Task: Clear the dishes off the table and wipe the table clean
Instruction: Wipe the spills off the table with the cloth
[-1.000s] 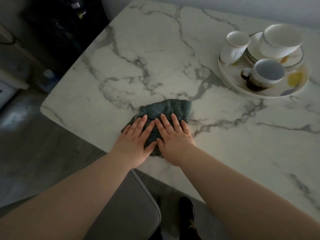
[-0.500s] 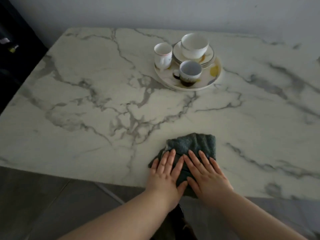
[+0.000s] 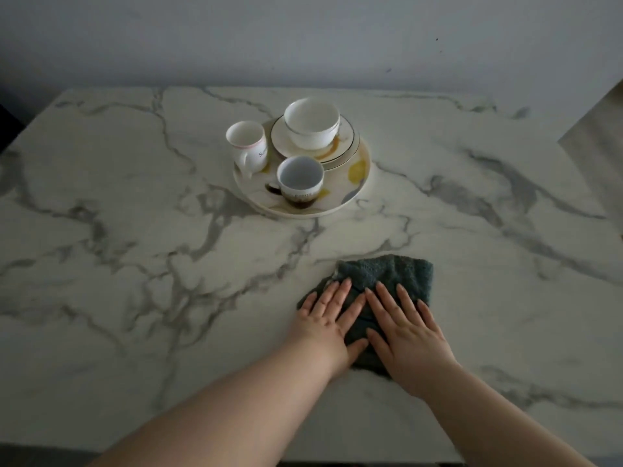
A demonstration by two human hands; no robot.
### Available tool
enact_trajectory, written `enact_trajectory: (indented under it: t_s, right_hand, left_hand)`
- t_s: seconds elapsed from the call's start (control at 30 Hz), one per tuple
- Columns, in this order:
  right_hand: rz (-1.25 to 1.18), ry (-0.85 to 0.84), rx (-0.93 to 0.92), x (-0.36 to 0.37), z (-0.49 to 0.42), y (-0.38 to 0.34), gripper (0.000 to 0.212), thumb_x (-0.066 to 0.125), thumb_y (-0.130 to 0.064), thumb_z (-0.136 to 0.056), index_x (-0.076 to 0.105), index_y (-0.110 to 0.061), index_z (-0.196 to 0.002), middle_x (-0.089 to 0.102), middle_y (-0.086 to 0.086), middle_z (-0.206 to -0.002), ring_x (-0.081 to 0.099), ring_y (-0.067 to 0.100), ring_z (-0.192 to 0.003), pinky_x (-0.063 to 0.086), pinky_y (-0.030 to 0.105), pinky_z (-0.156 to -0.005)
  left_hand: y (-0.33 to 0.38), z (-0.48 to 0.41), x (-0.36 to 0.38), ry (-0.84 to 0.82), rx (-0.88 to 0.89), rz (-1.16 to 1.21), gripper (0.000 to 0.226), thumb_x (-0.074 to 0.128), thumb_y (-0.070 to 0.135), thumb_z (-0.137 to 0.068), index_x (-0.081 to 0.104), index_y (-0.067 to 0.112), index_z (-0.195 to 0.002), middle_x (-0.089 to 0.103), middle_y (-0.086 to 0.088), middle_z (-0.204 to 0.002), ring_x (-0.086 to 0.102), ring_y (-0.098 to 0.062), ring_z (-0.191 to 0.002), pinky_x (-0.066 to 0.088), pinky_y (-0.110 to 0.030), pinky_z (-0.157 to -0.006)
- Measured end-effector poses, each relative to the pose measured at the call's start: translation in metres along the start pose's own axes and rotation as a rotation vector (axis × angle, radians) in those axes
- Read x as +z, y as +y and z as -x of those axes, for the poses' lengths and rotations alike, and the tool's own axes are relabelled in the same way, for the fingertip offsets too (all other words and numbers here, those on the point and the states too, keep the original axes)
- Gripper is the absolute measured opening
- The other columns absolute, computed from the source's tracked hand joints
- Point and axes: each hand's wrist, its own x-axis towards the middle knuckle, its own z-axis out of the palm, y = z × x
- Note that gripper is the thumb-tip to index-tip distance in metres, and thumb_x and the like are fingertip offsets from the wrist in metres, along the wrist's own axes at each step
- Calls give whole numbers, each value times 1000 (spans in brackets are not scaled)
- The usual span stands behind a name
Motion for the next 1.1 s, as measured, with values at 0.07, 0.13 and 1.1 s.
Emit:
enact_trajectory:
  t_s: [0.07, 0.13, 1.1]
  right_hand:
    - [4, 19, 9, -14, -28, 29, 74, -17, -64, -75, -23, -43, -146, -28, -20, -152, -27, 10, -142, -10, 34, -116]
    - [4, 29, 4, -27, -53, 52, 76, -16, -62, -75, -18, -42, -149, -23, -19, -156, -26, 8, -140, -8, 35, -117]
    - [-16, -31, -14, -48, -111, 40, 77, -16, -58, -76, -18, -35, -150, -30, -13, -151, -22, 21, -146, -5, 43, -119]
  left_hand:
    - [10, -38, -18, -5, -30, 14, 73, 18, 63, -95, -26, 36, -145, -40, 7, -150, -29, -13, -143, -10, -38, -118]
    - [16, -70, -36, -9, -41, 17, 72, 18, 63, -94, -25, 36, -146, -37, 6, -153, -27, -13, -143, -9, -38, -119]
    - [-22, -104, -44, 156, -29, 14, 72, 12, 64, -91, -17, 35, -149, -30, 5, -156, -22, -13, -145, -8, -36, -118]
